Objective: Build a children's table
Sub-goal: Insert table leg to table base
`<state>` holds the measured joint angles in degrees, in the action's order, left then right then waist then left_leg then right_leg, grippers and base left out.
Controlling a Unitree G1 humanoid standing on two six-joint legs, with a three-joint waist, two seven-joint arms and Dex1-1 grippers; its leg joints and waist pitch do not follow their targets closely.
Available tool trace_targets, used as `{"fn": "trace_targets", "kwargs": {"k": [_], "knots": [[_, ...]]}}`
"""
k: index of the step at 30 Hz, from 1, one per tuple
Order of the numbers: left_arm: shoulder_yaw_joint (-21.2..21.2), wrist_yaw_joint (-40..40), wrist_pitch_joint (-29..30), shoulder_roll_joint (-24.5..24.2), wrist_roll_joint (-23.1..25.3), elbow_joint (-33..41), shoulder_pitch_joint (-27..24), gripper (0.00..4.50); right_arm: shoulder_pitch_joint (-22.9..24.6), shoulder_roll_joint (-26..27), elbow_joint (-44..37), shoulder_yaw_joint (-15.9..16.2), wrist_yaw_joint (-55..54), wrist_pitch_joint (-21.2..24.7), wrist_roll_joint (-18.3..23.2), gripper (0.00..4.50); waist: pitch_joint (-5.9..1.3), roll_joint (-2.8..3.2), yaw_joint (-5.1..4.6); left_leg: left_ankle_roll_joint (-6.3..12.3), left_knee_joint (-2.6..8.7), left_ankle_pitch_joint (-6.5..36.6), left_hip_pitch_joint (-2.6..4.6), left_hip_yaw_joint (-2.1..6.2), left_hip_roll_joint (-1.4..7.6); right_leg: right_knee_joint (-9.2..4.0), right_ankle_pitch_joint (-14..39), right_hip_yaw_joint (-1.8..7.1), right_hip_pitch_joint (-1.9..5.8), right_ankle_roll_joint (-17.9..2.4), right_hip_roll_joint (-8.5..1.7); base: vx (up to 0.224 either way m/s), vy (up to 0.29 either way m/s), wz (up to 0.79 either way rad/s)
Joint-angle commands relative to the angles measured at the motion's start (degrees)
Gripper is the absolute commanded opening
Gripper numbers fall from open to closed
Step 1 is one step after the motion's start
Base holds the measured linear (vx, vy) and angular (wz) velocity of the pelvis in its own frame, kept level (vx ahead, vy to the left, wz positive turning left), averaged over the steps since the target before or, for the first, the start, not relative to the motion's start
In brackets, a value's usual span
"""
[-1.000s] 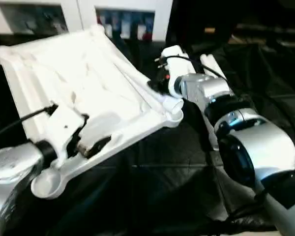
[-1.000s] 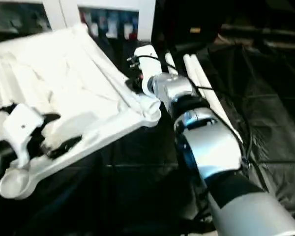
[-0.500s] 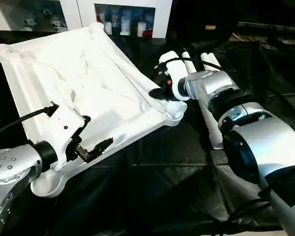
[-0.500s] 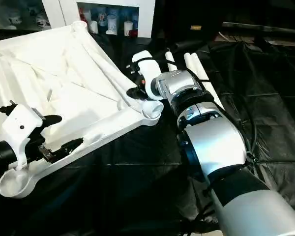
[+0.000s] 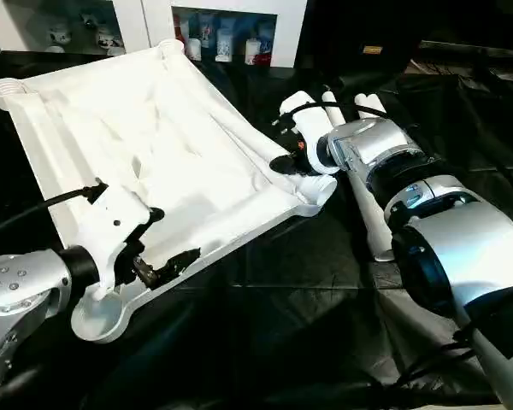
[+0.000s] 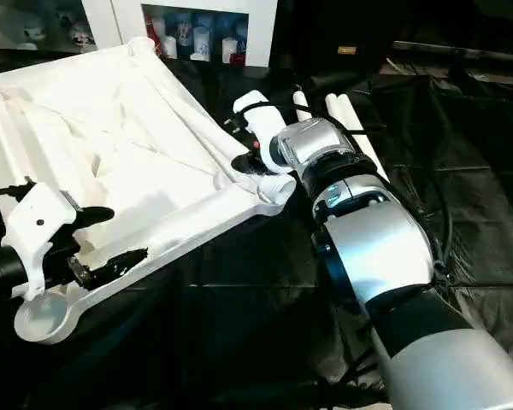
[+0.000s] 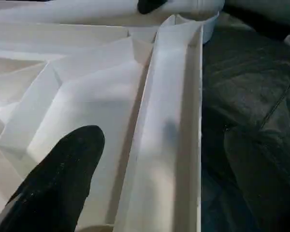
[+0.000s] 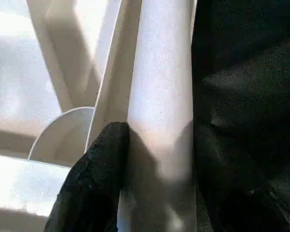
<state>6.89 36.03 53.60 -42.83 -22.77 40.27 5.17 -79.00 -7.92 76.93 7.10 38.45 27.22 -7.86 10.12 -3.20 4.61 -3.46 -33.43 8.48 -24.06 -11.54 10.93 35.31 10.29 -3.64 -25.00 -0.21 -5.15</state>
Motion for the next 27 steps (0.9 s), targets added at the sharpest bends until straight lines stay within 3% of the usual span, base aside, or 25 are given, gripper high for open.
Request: {"fn": "trace_targets", "kwargs": {"k": [1,6,9,10,13,15,16,17,18,19,22,23,24,25,26,27], "knots": [[-0.2,0.3,0.4,-0.8,-0.1,0.4,0.3,4.50,1.4,-0.8,2.2,-0.9,-1.5,1.8,-0.6,1.84,-3.91,1.15,-0.35,-2.08,4.48,11.3,2.39,1.08,2.36,-2.62,7.0,3.02,2.45,-12.8,-2.95,0.000,0.000,0.00],[0.4,-1.5,-0.4,0.4,0.4,-1.1,2.0,4.50,0.2,-1.0,1.8,-6.6,-3.4,1.5,3.9,1.83,-4.35,1.25,-0.05,-2.14,4.21,10.7,2.58,0.97,2.31,-2.42,6.1,3.02,2.46,-13.0,-2.89,0.000,0.000,0.00],[0.6,-4.2,-2.2,3.4,1.0,-3.5,4.5,4.50,-1.4,-1.5,1.3,-10.4,-2.8,0.6,7.2,1.83,-5.00,1.46,-0.16,-2.10,3.91,9.0,2.24,1.04,2.16,-1.89,2.9,2.89,2.94,-13.5,-2.79,0.000,0.000,0.00],[0.5,-4.6,-2.6,3.8,1.2,-3.9,4.8,4.50,-1.6,-1.6,1.2,-10.8,-2.8,0.3,7.6,1.83,-5.25,1.50,-0.19,-1.99,3.81,8.9,2.41,0.93,2.16,-1.87,2.3,2.92,2.94,-13.8,-2.72,0.000,0.000,0.00],[-0.4,-7.1,-5.5,7.2,2.4,-6.3,7.4,4.50,-2.4,-2.4,0.5,-13.8,-1.0,-1.4,10.4,1.83,-5.69,1.38,0.01,-0.90,3.30,7.4,2.24,0.81,2.12,-1.52,-0.7,2.91,3.14,-15.0,-2.71,0.000,0.000,0.00],[-2.0,-9.1,-7.8,10.1,3.6,-9.3,10.1,4.50,-2.2,-3.4,-0.6,-17.7,2.1,-4.9,13.8,1.83,-6.39,1.94,0.16,-0.03,2.94,6.7,2.18,0.93,2.15,-1.18,-1.7,2.80,3.50,-15.9,-2.88,0.000,0.000,0.00],[-2.1,-9.2,-7.9,10.3,3.6,-9.5,10.2,4.50,-2.2,-3.4,-0.7,-17.9,2.3,-5.1,14.0,1.83,-6.27,1.65,0.11,0.30,3.00,7.2,2.14,0.75,2.13,-1.41,-1.5,2.81,3.40,-16.0,-2.78,0.000,0.000,0.00],[-2.5,-9.9,-8.0,11.8,3.2,-11.1,11.7,4.50,-1.8,-4.0,-1.4,-19.2,4.2,-6.8,15.2,1.82,-6.72,2.54,0.36,0.65,2.64,6.8,2.20,0.95,2.22,-0.99,-2.3,2.73,3.54,-17.1,-2.92,0.000,0.000,0.00],[-2.9,-10.7,-8.4,13.5,3.0,-12.9,13.2,4.50,-1.1,-4.5,-2.3,-20.2,6.2,-8.5,16.4,1.82,-6.72,2.54,0.36,0.65,2.64,6.8,2.20,0.95,2.22,-0.99,-2.3,2.73,3.54,-17.1,-2.92,0.000,0.000,0.00],[-3.0,-10.9,-8.6,13.9,3.0,-13.4,13.6,4.50,-0.9,-4.6,-2.5,-20.4,6.7,-9.0,16.7,1.82,-6.68,2.07,0.20,0.96,2.57,7.7,2.15,0.73,2.14,-1.21,-2.5,2.67,3.48,-17.5,-2.63,0.000,0.000,0.00],[-3.9,-13.5,-11.8,17.8,4.3,-18.4,17.2,4.50,1.4,-5.8,-5.1,-22.8,10.7,-10.5,19.8,1.82,-7.10,2.04,0.34,2.04,2.36,8.1,2.03,0.83,2.18,-1.16,-2.1,2.59,3.74,-18.4,-2.71,0.000,0.000,0.00],[-3.9,-14.3,-12.2,19.5,4.4,-20.6,18.8,4.50,2.9,-6.3,-6.6,-23.9,13.3,-9.8,21.5,1.82,-7.45,2.35,0.64,2.39,2.14,8.1,2.25,0.78,2.17,-1.21,-2.8,2.66,3.90,-18.4,-2.71,0.000,0.000,0.00],[-3.6,-14.7,-12.4,21.3,3.7,-22.5,20.4,4.50,4.6,-6.7,-8.4,-24.8,16.4,-9.0,23.1,1.82,-7.58,2.27,0.82,2.63,2.01,7.7,2.29,0.79,2.26,-1.07,-3.7,2.71,3.85,-18.6,-2.79,0.000,0.000,0.00],[-3.2,-14.9,-12.3,22.8,2.9,-24.0,21.7,4.50,6.1,-7.0,-10.0,-25.5,19.1,-8.3,24.3,1.82,-7.80,2.36,0.85,3.17,1.99,7.1,2.03,0.85,2.14,-0.97,-4.7,2.54,4.16,-19.1,-2.69,0.000,0.000,0.00],[-1.7,-15.2,-11.6,25.6,0.3,-25.8,23.5,4.50,8.9,-7.4,-13.5,-26.1,23.0,-5.9,26.3,1.82,-8.17,2.92,1.24,3.41,1.69,6.6,2.05,1.10,2.26,-0.57,-5.7,2.49,4.26,-19.7,-2.88,0.000,0.000,0.00],[0.1,-15.5,-10.9,28.1,-2.5,-27.3,25.2,4.50,11.4,-7.5,-17.0,-26.5,25.6,-3.5,28.2,1.82,-8.28,2.80,1.49,3.76,1.58,5.9,1.79,1.06,2.17,-0.55,-7.1,2.37,4.49,-20.2,-2.75,0.000,0.000,0.00]]}}
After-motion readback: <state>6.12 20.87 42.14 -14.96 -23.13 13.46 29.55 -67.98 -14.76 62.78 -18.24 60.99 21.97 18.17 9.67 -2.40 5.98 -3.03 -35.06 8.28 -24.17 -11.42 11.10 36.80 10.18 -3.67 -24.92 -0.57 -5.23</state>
